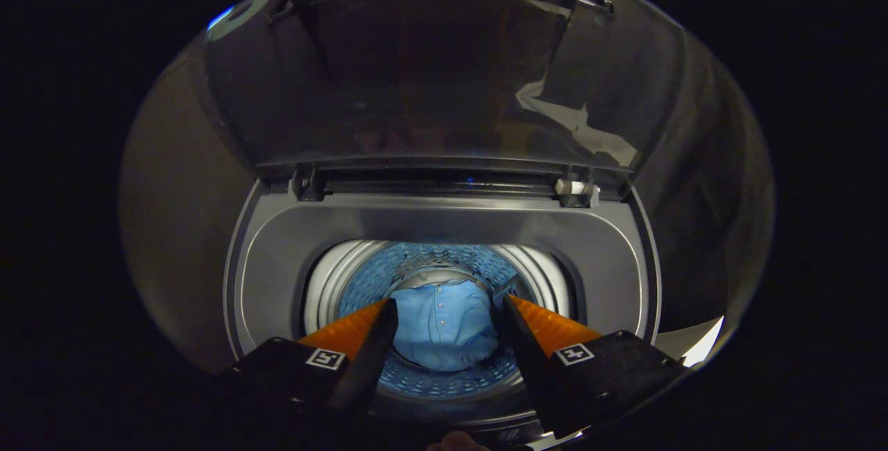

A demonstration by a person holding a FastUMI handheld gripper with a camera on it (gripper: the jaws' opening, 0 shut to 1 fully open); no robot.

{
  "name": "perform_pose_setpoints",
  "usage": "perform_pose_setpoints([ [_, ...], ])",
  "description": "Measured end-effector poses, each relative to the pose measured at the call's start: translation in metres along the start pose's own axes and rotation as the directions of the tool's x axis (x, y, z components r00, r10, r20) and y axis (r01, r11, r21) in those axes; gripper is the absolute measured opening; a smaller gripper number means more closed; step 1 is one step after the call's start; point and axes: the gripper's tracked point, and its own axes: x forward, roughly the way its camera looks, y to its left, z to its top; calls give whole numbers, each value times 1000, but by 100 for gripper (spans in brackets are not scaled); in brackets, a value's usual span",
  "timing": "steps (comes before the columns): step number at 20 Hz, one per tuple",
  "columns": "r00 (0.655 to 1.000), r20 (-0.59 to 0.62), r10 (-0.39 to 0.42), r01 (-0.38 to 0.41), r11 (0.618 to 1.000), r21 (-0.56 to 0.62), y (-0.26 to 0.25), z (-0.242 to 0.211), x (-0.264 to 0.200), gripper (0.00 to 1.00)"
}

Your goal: Put the clothes into the washing machine and then close the washing machine lid.

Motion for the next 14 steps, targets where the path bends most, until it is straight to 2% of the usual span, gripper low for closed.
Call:
perform_pose_setpoints([
  [2,1000,-2,2,-2,1000,19,-1,0,-2,92],
  [4,1000,24,11,-11,1000,15,1,6,-3,99],
  [7,996,85,7,-9,1000,20,3,22,-26,100],
  [14,969,238,64,-79,995,55,13,58,-78,100],
])
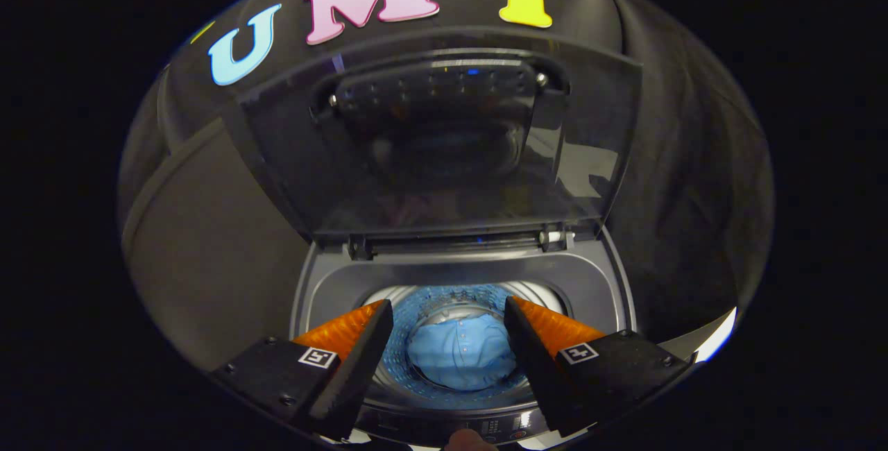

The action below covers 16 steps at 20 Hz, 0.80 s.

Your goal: Put the clothes into the washing machine and then close the washing machine lid.

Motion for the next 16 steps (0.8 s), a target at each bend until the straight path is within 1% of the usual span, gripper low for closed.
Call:
perform_pose_setpoints([
  [2,997,72,-12,12,1000,0,-4,23,-12,100],
  [3,993,117,-4,3,1000,7,-2,36,-15,100],
  [5,979,200,28,-36,999,37,4,58,-28,99],
  [8,954,300,12,-23,999,35,0,91,-47,99],
  [11,925,377,33,-46,999,25,5,115,-59,99],
  [16,880,470,74,-73,997,-21,15,154,-72,98],
])
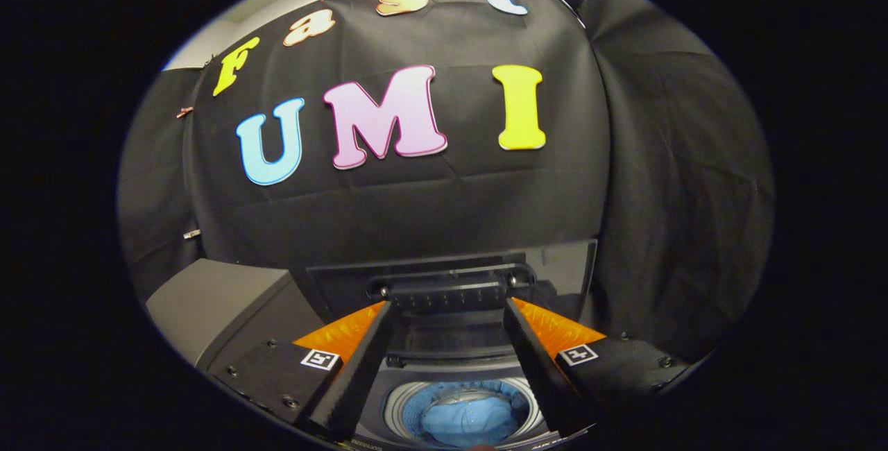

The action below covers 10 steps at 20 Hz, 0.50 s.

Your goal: Put the clothes into the washing machine and then close the washing machine lid.

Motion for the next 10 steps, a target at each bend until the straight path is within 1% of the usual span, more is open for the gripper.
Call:
perform_pose_setpoints([
  [3,1000,29,8,-8,1000,7,3,31,16,98],
  [6,999,45,-6,6,1000,-16,1,53,49,98],
  [9,1000,-16,-23,22,999,-32,-2,50,84,98],
  [10,998,-55,-36,34,999,-40,-4,42,96,98],
])
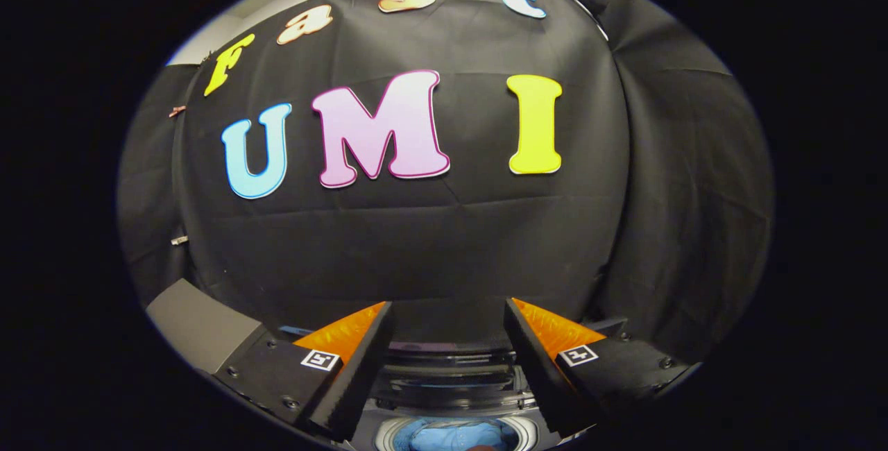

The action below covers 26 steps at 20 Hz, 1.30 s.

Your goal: Put the clothes into the washing machine and then close the washing machine lid.

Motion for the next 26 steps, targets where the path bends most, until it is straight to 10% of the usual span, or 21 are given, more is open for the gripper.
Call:
perform_pose_setpoints([
  [26,991,-131,-11,2,998,-69,-2,-47,-40,100],
])
